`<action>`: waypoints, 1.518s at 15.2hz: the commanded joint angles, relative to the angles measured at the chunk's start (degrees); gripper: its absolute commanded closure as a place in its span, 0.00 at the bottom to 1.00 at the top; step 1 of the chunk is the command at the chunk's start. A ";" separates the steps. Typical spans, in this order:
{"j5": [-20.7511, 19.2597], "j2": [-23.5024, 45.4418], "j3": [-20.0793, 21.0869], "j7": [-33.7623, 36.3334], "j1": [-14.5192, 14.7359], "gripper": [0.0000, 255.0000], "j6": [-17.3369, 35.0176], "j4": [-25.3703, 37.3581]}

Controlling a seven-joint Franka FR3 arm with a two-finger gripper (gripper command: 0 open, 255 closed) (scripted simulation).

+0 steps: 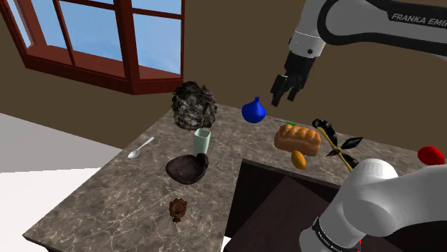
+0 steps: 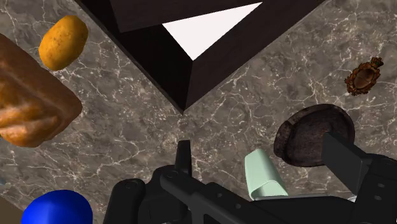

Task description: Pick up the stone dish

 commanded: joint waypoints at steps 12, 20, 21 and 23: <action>5.30 11.54 0.00 3.94 1.67 0.00 23.07 -10.45; 10.78 26.08 -0.08 4.54 4.14 0.00 39.84 -11.64; 11.67 28.17 -0.10 4.39 4.52 0.00 41.79 -11.37; 13.66 32.47 -0.13 3.92 5.30 0.00 45.53 -10.55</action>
